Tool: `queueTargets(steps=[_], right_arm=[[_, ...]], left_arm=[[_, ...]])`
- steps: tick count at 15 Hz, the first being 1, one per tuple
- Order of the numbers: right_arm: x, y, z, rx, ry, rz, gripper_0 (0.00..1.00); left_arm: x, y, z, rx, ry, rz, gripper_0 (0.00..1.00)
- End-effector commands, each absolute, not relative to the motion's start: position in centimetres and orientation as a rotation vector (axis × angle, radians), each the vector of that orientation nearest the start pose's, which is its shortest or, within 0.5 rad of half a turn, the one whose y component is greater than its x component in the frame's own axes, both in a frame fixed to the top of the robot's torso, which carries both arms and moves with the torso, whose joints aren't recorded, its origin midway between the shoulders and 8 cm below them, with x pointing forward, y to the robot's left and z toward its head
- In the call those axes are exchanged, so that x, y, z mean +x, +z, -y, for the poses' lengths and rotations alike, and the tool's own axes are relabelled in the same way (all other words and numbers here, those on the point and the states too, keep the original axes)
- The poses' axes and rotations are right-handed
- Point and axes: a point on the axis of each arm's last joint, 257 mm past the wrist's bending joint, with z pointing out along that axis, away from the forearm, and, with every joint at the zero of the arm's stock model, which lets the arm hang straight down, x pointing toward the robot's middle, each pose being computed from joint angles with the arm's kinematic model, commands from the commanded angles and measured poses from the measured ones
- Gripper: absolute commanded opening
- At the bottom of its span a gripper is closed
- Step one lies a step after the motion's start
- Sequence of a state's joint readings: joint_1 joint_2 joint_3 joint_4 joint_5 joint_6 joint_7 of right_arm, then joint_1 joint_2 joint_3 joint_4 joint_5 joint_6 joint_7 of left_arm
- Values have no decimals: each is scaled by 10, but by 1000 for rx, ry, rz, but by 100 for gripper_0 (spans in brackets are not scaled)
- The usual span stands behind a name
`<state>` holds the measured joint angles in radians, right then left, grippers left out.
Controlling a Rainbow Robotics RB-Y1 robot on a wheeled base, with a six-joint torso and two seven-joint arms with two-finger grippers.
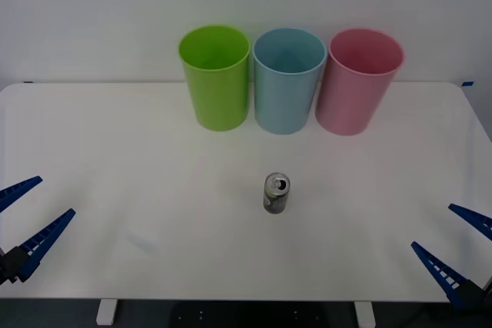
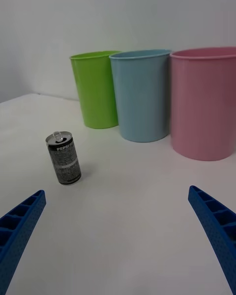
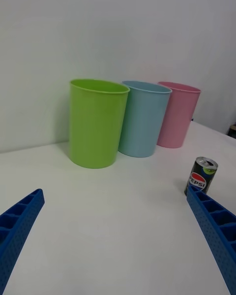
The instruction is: Grasp the object on the table and drop it into the matching bin: aluminum can to the light blue bin, PET bottle to the pink bin.
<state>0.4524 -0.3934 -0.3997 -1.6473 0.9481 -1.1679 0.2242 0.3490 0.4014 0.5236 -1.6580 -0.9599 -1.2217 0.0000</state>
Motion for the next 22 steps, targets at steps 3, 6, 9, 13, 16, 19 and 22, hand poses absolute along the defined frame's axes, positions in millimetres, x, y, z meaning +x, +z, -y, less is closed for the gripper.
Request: queueTargets(steps=[3, 6, 9, 13, 16, 19, 22], right_arm=[[326, -247, 289, -565, 550, -1485, 100], [340, -255, 273, -579, 554, -1478, 100], [353, -261, 262, -580, 532, -1484, 100], [370, -268, 241, -580, 519, -1488, 100], [379, -274, 222, -578, 526, -1495, 100], [384, -280, 206, -582, 531, -1504, 100], [390, -284, 190, -594, 531, -1510, 100]], left_arm=[[342, -169, -330, 465, -567, -1441, 100], [342, -169, -330, 465, -567, -1441, 100], [342, -169, -330, 465, -567, -1441, 100], [342, -169, -330, 465, -567, -1441, 100], [342, -169, -330, 465, -567, -1441, 100], [342, -169, -330, 465, -567, -1441, 100], [342, -169, -330, 465, -567, -1441, 100]])
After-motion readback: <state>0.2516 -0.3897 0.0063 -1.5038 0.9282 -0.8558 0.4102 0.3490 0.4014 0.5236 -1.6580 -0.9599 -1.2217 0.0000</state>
